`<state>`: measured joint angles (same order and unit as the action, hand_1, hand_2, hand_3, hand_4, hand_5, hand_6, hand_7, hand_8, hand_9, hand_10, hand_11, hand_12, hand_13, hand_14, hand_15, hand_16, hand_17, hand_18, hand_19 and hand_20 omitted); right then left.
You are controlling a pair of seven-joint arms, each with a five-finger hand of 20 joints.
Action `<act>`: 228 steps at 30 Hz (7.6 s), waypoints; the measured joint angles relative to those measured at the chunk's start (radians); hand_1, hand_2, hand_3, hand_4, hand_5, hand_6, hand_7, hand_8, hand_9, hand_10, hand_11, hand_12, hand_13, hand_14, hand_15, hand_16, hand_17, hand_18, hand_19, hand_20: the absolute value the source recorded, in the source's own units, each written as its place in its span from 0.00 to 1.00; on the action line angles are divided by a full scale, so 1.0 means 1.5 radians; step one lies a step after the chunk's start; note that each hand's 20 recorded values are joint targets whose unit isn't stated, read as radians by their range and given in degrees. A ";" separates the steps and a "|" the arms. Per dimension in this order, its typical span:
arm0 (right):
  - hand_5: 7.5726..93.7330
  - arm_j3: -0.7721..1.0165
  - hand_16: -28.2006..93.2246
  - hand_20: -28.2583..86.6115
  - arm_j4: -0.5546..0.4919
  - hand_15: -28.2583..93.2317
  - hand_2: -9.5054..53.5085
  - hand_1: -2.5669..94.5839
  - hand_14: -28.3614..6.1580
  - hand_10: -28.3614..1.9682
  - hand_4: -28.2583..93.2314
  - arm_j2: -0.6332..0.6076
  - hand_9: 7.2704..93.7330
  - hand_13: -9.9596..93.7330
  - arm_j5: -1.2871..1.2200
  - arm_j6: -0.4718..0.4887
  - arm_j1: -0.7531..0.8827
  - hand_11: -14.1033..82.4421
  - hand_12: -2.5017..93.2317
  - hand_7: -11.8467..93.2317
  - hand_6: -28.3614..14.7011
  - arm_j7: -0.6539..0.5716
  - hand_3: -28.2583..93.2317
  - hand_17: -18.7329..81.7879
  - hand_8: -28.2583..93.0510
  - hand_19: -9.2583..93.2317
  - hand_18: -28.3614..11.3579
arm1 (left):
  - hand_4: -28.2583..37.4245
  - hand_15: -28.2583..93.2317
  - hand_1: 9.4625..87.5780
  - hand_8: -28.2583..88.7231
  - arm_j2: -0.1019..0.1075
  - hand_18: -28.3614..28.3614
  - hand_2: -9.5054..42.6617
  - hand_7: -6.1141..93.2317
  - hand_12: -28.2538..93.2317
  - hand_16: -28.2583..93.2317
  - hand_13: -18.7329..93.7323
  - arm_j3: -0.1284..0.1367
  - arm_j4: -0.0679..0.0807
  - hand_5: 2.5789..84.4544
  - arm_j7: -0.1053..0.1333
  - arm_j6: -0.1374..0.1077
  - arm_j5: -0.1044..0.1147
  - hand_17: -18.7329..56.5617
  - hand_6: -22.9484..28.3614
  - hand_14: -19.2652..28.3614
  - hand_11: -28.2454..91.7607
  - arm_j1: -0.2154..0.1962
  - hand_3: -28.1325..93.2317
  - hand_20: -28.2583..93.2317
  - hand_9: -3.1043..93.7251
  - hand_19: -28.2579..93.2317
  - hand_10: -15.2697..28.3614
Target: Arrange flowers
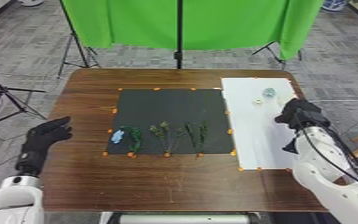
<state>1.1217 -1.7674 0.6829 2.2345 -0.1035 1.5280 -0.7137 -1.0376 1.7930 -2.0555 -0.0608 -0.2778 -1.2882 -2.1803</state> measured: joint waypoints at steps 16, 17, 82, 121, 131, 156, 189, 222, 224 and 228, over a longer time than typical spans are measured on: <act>0.84 -0.075 0.52 0.76 0.039 0.73 0.00 0.66 0.85 0.70 0.09 -0.003 0.98 1.00 0.036 -0.195 0.002 0.30 0.54 0.35 0.69 0.028 0.71 0.85 0.30 1.00 0.39 | 0.23 0.45 0.34 0.19 0.010 0.76 0.21 0.19 0.34 0.22 0.53 -0.041 -0.063 0.54 -0.007 -0.081 -0.022 0.41 0.55 0.81 0.43 -0.029 0.78 0.42 0.52 0.38 0.67; 0.84 -0.075 0.52 0.76 0.038 0.73 0.00 0.66 0.85 0.70 0.09 -0.003 0.98 1.00 0.038 -0.195 0.003 0.30 0.54 0.35 0.69 0.027 0.71 0.85 0.30 1.00 0.40 | 0.23 0.45 0.34 0.19 0.010 0.76 0.21 0.19 0.34 0.22 0.53 -0.038 -0.061 0.54 -0.007 -0.072 -0.021 0.41 0.55 0.81 0.43 -0.029 0.78 0.43 0.52 0.38 0.67; 0.82 -0.684 0.54 0.77 0.245 0.72 0.00 0.65 0.85 0.70 0.08 0.435 0.98 1.00 0.047 -0.056 -0.595 0.32 0.50 0.38 0.70 0.144 0.72 0.84 0.29 1.00 0.41 | 0.38 0.40 0.82 0.17 0.041 0.71 0.27 0.28 0.35 0.25 0.50 -0.019 -0.013 0.56 0.009 -0.037 -0.095 0.54 0.49 0.68 0.42 0.032 0.68 0.51 0.46 0.37 0.61; 0.76 -0.638 0.54 0.76 0.246 0.72 0.00 0.52 0.82 0.64 0.09 0.418 0.91 0.97 0.036 0.032 -0.555 0.39 0.42 0.31 0.67 0.144 0.74 0.81 0.28 1.00 0.37 | 0.37 0.41 0.76 0.16 0.047 0.71 0.24 0.28 0.34 0.24 0.50 -0.026 0.002 0.56 0.001 0.017 -0.096 0.51 0.48 0.68 0.42 0.058 0.70 0.51 0.46 0.39 0.60; 0.67 -0.519 0.53 0.75 0.056 0.73 0.00 0.38 0.71 0.50 0.11 0.329 0.79 0.91 0.021 0.040 -0.511 0.41 0.30 0.28 0.65 0.147 0.78 0.77 0.16 1.00 0.34 | 0.37 0.41 0.76 0.16 0.046 0.71 0.24 0.28 0.34 0.24 0.51 0.000 -0.009 0.56 -0.003 0.018 -0.097 0.51 0.48 0.68 0.42 0.039 0.70 0.51 0.46 0.39 0.61; 0.54 0.208 0.52 0.68 -0.161 0.74 0.10 0.26 0.42 0.28 0.13 -0.037 0.64 0.79 -0.069 0.287 0.008 0.32 0.31 0.18 0.61 0.060 0.71 0.65 0.19 1.00 0.15 | 0.37 0.41 0.75 0.16 0.025 0.71 0.24 0.28 0.34 0.24 0.51 0.049 -0.030 0.56 -0.010 0.022 -0.100 0.51 0.48 0.68 0.42 -0.012 0.70 0.51 0.47 0.39 0.60; 0.71 0.042 0.52 0.73 0.074 0.75 0.00 0.59 0.75 0.63 0.07 -0.011 0.87 0.93 -0.008 0.008 0.013 0.30 0.46 0.32 0.67 0.052 0.73 0.77 0.25 1.00 0.33 | 0.35 0.42 0.75 0.16 0.021 0.72 0.24 0.28 0.34 0.24 0.51 0.040 -0.020 0.56 -0.007 0.039 -0.102 0.50 0.48 0.69 0.42 -0.010 0.70 0.50 0.48 0.39 0.61; 0.80 -0.333 0.54 0.76 -0.001 0.75 0.00 0.65 0.81 0.69 0.08 0.246 0.94 0.95 -0.055 -0.041 -0.325 0.27 0.52 0.38 0.66 0.186 0.72 0.80 0.31 1.00 0.38 | 0.05 0.41 0.32 0.18 0.011 0.71 0.45 0.20 0.33 0.23 0.50 0.021 0.001 0.56 0.066 -0.064 0.024 0.44 0.54 0.75 0.43 -0.015 0.76 0.44 0.50 0.35 0.67; 0.80 -0.353 0.54 0.76 0.012 0.75 0.00 0.65 0.81 0.69 0.08 0.267 0.94 0.95 -0.053 -0.021 -0.333 0.27 0.52 0.38 0.67 0.190 0.72 0.80 0.31 1.00 0.38 | 0.05 0.42 0.32 0.18 0.010 0.71 0.45 0.20 0.33 0.23 0.50 0.021 0.002 0.56 0.068 -0.065 0.026 0.44 0.54 0.75 0.43 -0.015 0.76 0.44 0.50 0.35 0.67; 0.80 -0.388 0.54 0.76 0.024 0.75 0.00 0.65 0.81 0.69 0.08 0.296 0.94 0.95 -0.050 0.016 -0.344 0.27 0.52 0.39 0.67 0.194 0.73 0.80 0.31 1.00 0.38 | 0.06 0.42 0.33 0.18 0.010 0.71 0.43 0.20 0.33 0.23 0.50 0.021 0.002 0.56 0.069 -0.065 0.027 0.44 0.54 0.75 0.43 -0.015 0.76 0.44 0.50 0.35 0.67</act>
<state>0.5398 -1.7319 1.1267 2.1596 -0.0799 1.0118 -0.4230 -1.0220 1.8247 -2.0531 0.0433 -0.3752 -1.2478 -2.2030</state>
